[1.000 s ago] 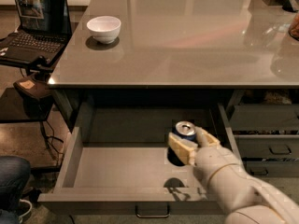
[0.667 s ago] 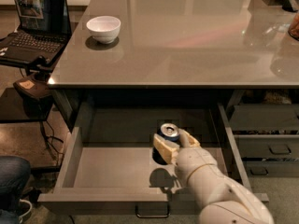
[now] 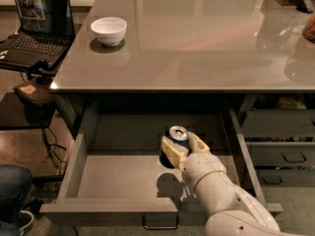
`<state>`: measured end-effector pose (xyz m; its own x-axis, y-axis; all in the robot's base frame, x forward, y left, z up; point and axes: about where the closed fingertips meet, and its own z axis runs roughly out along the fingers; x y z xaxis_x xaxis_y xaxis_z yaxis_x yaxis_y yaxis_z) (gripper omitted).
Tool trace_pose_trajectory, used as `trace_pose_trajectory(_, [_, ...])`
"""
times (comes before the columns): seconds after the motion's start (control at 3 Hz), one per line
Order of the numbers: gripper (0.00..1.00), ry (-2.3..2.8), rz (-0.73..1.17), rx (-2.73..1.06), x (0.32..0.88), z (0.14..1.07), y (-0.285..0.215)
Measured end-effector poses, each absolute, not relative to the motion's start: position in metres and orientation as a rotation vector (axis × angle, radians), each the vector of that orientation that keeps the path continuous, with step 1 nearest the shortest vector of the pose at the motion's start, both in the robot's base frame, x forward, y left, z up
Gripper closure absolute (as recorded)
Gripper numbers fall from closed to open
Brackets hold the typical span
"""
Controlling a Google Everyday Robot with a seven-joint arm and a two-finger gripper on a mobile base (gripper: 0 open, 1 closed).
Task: Place pepsi can into top drawer
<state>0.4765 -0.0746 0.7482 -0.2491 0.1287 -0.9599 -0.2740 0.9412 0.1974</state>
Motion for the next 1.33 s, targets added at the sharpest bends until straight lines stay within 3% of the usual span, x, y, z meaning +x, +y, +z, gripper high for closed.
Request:
trace_pose_trajectory(0.67, [1.00, 1.784, 0.332, -0.090, 0.4973, 0.7317, -0.0743])
trace_pose_trajectory(1.33, [0.58, 1.783, 0.333, -0.090, 0.4973, 0.7318, -0.0742])
